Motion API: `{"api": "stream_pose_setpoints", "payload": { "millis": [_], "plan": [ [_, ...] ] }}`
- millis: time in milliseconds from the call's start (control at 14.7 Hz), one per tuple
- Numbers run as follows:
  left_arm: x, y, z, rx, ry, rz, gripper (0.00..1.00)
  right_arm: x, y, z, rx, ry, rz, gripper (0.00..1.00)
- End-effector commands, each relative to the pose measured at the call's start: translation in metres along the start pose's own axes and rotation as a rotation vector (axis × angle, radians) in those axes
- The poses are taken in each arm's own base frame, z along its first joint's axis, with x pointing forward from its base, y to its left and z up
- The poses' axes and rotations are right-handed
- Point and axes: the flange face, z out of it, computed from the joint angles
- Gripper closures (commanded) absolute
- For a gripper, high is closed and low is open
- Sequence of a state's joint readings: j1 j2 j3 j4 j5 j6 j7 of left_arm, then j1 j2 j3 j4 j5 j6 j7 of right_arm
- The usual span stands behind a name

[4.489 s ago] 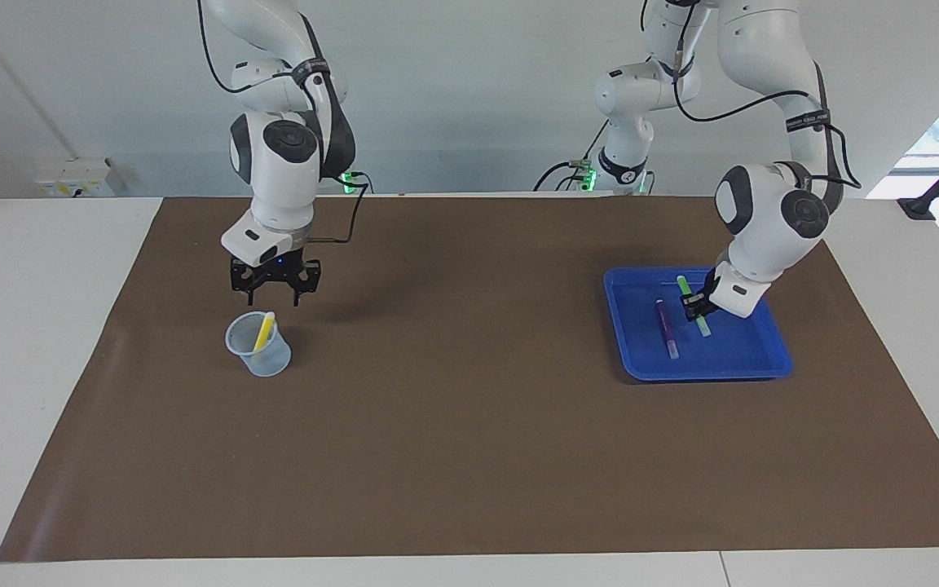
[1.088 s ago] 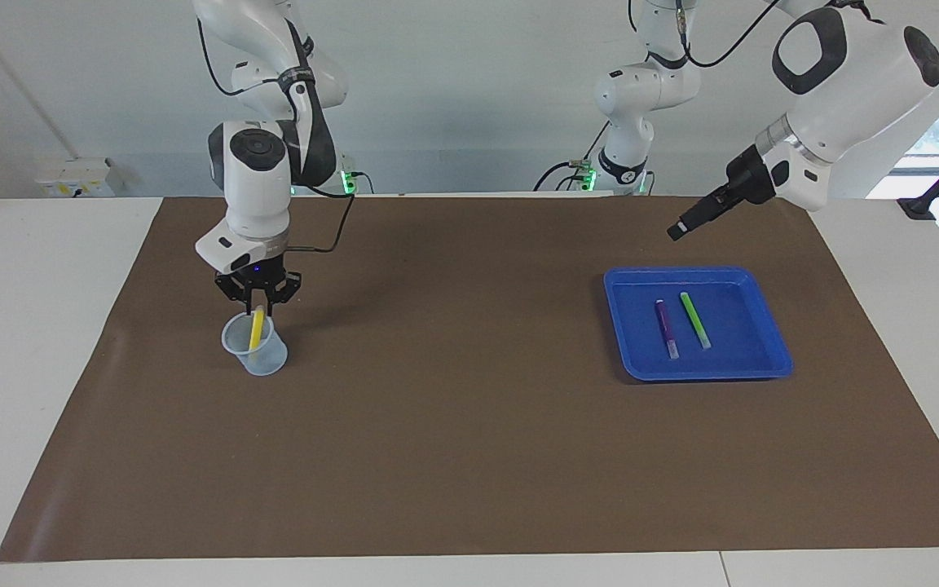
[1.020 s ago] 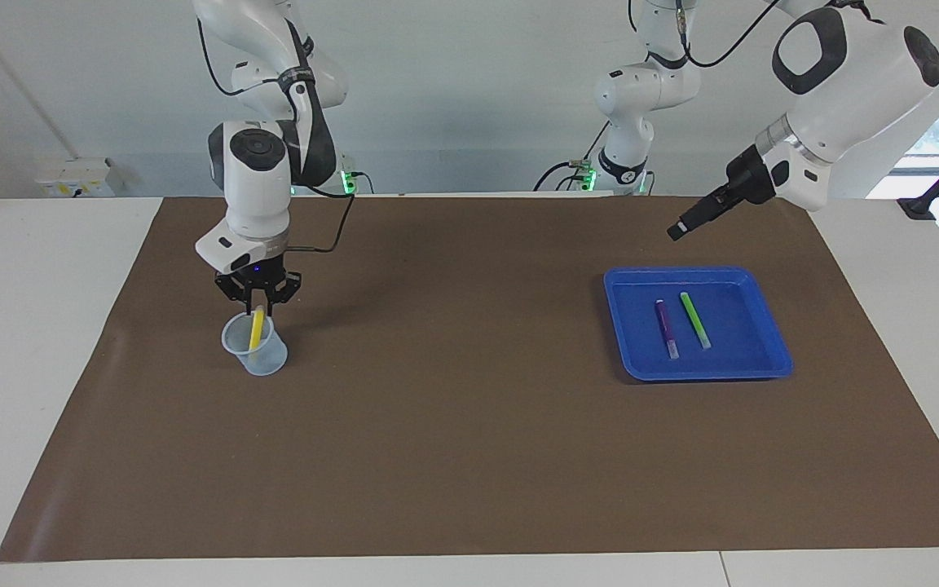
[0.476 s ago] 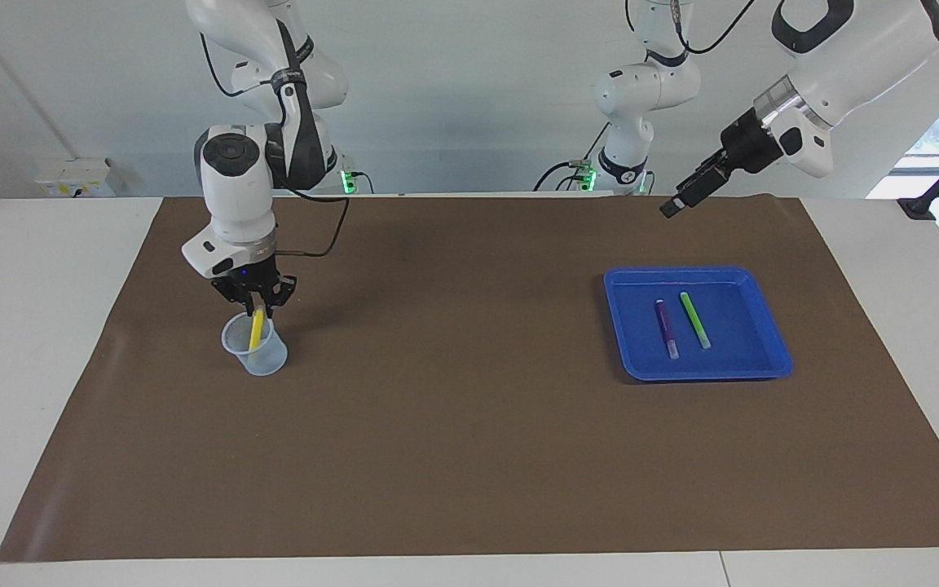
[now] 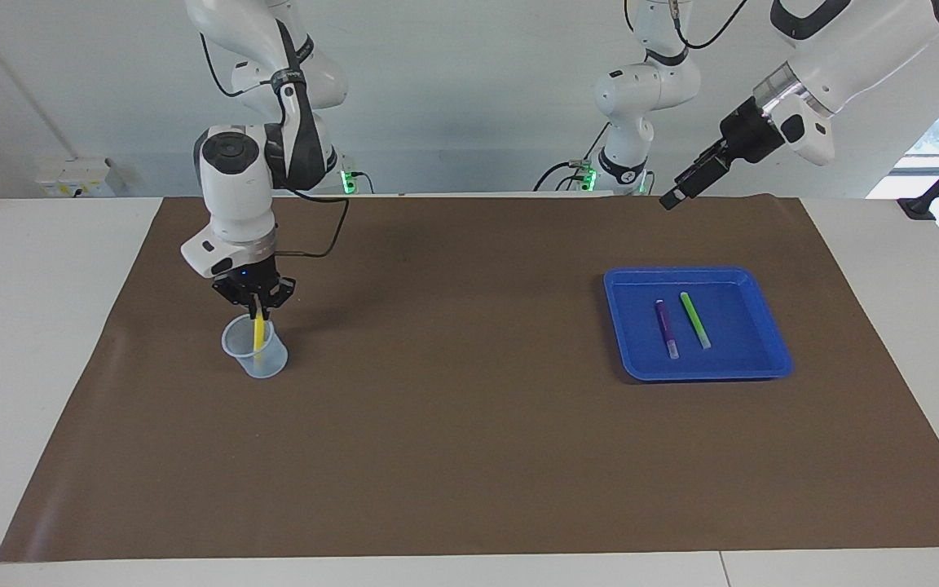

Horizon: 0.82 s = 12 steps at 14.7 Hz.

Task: Right arm passes pens to left for tray arrangement
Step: 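Raise the left gripper while the right gripper grasps the yellow pen, then carry the yellow pen toward the left gripper while it approaches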

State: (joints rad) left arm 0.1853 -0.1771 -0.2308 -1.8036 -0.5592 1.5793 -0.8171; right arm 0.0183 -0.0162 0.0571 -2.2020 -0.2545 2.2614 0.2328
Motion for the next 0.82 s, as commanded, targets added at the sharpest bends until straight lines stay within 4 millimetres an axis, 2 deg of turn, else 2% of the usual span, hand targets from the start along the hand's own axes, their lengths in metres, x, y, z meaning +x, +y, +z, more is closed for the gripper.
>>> {"api": "stream_pose_setpoints", "payload": {
  "millis": [0,204,408,748],
  "plan": [
    [-0.009,-0.004,-0.001,-0.016,-0.002,-0.03,0.0,0.007,0.013,-0.032,-0.003,-0.035,0.019,1.0],
    [-0.009,-0.004,-0.001,-0.028,-0.014,-0.034,0.0,0.002,0.02,-0.066,0.009,-0.072,0.05,1.0],
    [-0.009,-0.003,-0.001,-0.034,-0.015,-0.054,0.0,-0.001,0.022,-0.11,0.066,-0.108,0.078,1.0],
    [-0.01,0.001,-0.003,-0.066,-0.021,-0.095,0.0,-0.01,0.0,-0.184,0.224,-0.056,0.029,1.0]
  ]
}}
